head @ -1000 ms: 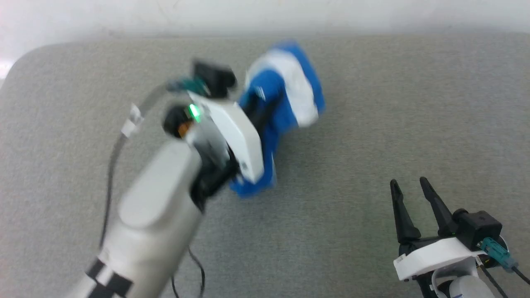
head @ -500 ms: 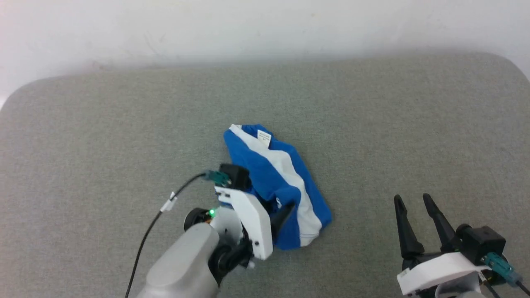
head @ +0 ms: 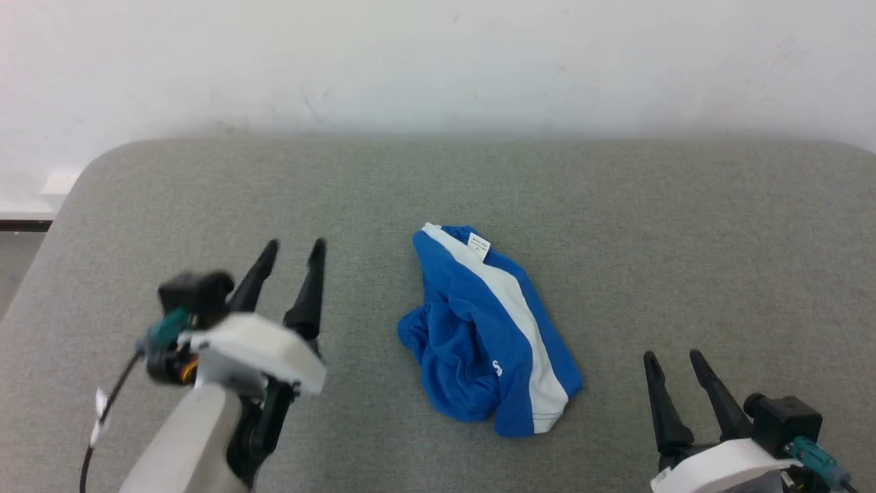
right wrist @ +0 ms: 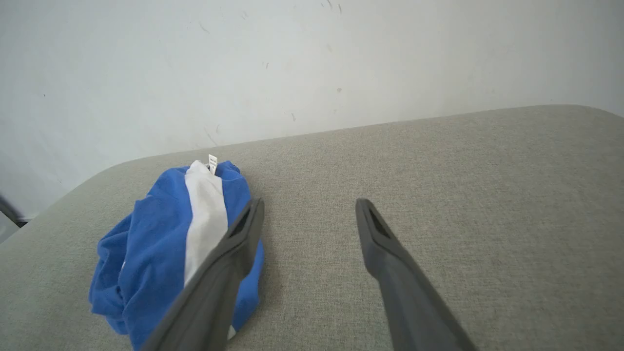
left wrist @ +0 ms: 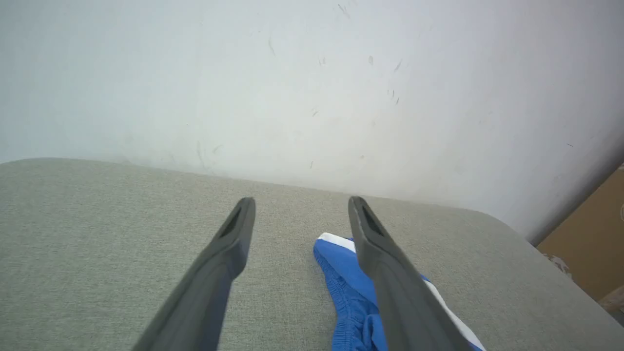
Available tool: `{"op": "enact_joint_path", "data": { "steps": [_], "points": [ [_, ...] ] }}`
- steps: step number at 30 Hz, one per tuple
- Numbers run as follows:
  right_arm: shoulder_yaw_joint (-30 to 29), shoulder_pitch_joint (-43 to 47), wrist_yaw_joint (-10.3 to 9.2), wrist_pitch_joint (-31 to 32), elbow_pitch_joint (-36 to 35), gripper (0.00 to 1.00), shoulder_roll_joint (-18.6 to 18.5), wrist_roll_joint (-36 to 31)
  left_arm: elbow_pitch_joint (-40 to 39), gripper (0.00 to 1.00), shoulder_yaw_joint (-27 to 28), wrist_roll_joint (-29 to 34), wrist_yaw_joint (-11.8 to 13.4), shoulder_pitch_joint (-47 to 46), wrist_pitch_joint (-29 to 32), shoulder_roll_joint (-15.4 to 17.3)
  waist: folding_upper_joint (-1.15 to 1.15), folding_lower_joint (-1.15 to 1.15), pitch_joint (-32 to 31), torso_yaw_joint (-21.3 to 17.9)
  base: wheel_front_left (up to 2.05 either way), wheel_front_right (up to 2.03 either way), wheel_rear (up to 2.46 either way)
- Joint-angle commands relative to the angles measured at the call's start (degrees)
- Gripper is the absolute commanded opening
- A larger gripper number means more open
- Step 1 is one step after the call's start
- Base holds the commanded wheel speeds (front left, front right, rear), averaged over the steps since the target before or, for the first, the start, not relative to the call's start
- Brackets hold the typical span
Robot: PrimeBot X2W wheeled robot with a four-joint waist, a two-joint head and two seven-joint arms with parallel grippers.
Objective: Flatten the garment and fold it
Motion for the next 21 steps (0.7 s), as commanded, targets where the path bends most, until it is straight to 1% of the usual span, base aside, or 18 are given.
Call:
{"op": "enact_joint_path", "data": {
  "steps": [1, 3, 5, 6, 9, 12, 14, 17, 21],
  "points": [
    [0.0, 0.6, -0.06, -0.2, 0.5, 1.00, 0.1, 0.4, -0.5, 1.00, 0.2, 1.1, 0.5, 1.7, -2.0, 0.3, -0.01, 0.01, -0.5, 0.5, 0.00, 0.00, 0.00],
    [0.2, 0.7, -0.06, 0.6, 1.4, 1.00, 0.1, 0.5, -1.3, 1.00, 1.3, 3.3, 1.2, 4.3, -5.9, 0.8, -0.01, 0.01, -0.7, 0.8, 0.00, 0.00, 0.00],
    [0.4, 0.7, -0.06, 1.9, 1.9, 1.00, 0.1, 0.6, -2.7, 1.00, 3.4, 4.5, 1.4, 7.0, -7.2, 0.1, -0.01, 0.01, -0.9, 1.0, 0.00, 0.00, 0.00],
    [0.5, 0.8, -0.06, 2.5, 2.0, 1.00, 0.1, 0.7, -3.5, 1.00, 4.1, 6.3, 1.3, 8.1, -7.4, 0.2, -0.01, 0.01, -0.9, 1.1, 0.00, 0.00, 0.00],
    [0.5, 0.9, -0.06, 5.0, 2.1, 1.00, 0.1, 0.5, -7.9, 1.00, 7.9, 11.9, 0.7, 11.4, -7.5, -1.8, -0.01, 0.01, -0.7, 1.3, 0.00, 0.00, 0.00],
    [0.9, 0.8, -0.06, 8.8, 1.1, 1.00, 0.1, -0.5, -9.6, 1.00, 10.6, 15.9, 0.2, 14.8, -7.5, -4.2, -0.01, 0.01, -0.8, 1.4, 0.00, 0.00, 0.00],
    [1.5, 0.5, -0.06, 12.4, 0.0, 1.00, 0.1, -1.6, -9.9, 1.00, 12.2, 17.7, -0.2, 16.2, -7.5, -5.5, -0.01, 0.01, -0.8, 1.3, 0.00, 0.00, 0.00],
    [3.7, -0.3, -0.06, 19.9, -2.1, 1.00, 0.1, -3.0, -10.1, 1.00, 14.4, 19.8, -0.7, 17.4, -7.5, -7.3, -0.01, 0.01, -0.6, 1.1, 0.00, 0.00, 0.00],
    [9.2, -3.2, -0.06, 30.7, -4.6, 1.00, 0.1, -5.6, -10.6, 1.00, 16.7, 21.9, -1.3, 18.5, -7.5, -9.4, -0.01, 0.01, 0.3, 0.8, 0.00, 0.00, 0.00]
  ]
}}
